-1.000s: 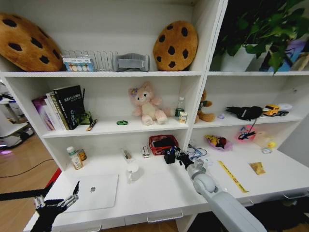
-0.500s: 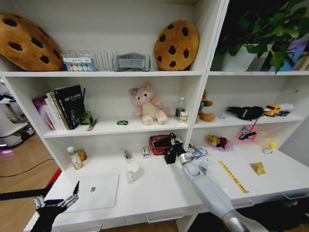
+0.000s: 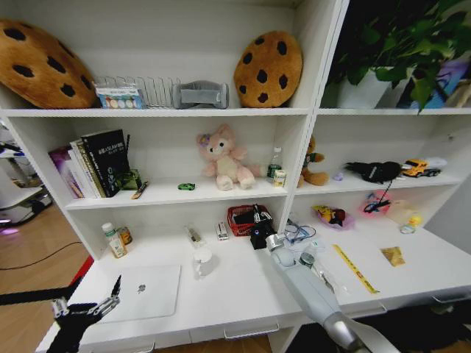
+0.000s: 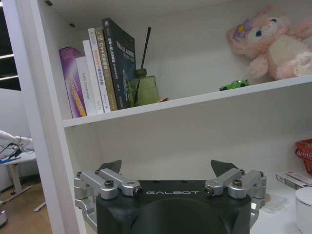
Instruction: Organize the objects on the table.
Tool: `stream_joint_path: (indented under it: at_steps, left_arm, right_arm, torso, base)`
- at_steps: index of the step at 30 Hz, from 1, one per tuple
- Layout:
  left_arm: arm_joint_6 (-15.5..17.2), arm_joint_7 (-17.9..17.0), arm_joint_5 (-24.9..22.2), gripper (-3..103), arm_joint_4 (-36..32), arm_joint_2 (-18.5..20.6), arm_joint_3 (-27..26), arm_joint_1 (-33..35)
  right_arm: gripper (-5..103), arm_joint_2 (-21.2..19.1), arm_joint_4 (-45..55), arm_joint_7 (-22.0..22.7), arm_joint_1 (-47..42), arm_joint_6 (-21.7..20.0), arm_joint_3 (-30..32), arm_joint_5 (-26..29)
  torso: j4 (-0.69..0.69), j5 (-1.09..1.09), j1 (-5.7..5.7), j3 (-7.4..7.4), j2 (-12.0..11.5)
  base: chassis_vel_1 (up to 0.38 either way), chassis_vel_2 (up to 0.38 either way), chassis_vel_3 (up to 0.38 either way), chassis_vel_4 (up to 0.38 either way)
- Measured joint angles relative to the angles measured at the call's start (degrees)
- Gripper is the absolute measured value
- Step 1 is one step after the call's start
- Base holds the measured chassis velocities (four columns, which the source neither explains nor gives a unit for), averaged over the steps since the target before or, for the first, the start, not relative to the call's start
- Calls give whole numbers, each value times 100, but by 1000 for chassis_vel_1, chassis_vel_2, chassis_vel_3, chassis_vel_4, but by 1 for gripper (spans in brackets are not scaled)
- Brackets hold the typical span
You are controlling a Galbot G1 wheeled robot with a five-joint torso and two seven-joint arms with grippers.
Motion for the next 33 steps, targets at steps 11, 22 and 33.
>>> stream_joint_path:
  at_steps: [11,22,33]
  left_arm:
    - [0,0,0,100,0,0,0,0]
    - [0,0,0,100,0,-1,1,0]
    - [0,0,0,100,0,0,1,0]
  right_arm:
    - [73,-879,1762,203,-911,-1009,196,452]
    - [100,-1782,5029,678,-3682,-1805,1350,1012]
    - [100,-1365,6598,824,-6702,-2096,3970,421]
  torso:
    - [0,2,0,0,0]
    - [1,2,-2,-1,1]
    - [-3,-2,-2,-1,2]
  base:
    - [0,0,0,0]
    - [0,0,0,0]
    - [0,0,0,0]
